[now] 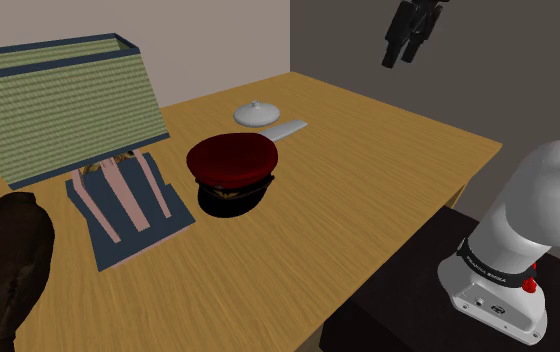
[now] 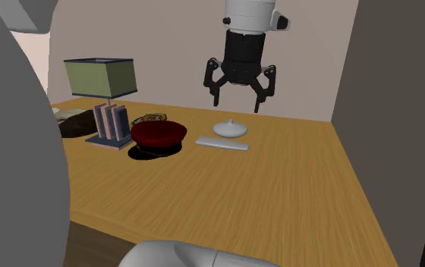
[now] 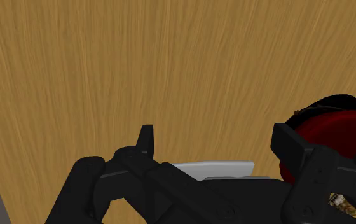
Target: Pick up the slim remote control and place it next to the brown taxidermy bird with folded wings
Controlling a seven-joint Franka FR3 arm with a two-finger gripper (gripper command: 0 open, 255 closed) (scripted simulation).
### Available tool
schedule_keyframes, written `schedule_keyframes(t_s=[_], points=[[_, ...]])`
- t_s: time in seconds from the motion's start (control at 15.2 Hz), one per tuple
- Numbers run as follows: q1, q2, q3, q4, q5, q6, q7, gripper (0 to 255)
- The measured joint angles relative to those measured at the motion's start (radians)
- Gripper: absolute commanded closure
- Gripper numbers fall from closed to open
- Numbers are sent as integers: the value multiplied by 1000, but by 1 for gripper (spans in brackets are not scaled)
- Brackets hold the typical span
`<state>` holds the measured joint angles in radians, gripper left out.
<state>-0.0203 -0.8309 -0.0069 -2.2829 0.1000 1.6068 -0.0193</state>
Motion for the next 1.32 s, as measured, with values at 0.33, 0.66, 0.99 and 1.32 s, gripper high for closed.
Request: schedule_keyframes(t_s=[0.33, 0.66, 0.99, 1.32], points=[[45, 94, -52, 7, -30, 66, -160, 0], [116, 275, -135, 58, -66, 162, -433, 0], [181, 471, -199, 147, -75, 235, -707, 0], [237, 657, -218, 247, -61, 290, -951, 0]])
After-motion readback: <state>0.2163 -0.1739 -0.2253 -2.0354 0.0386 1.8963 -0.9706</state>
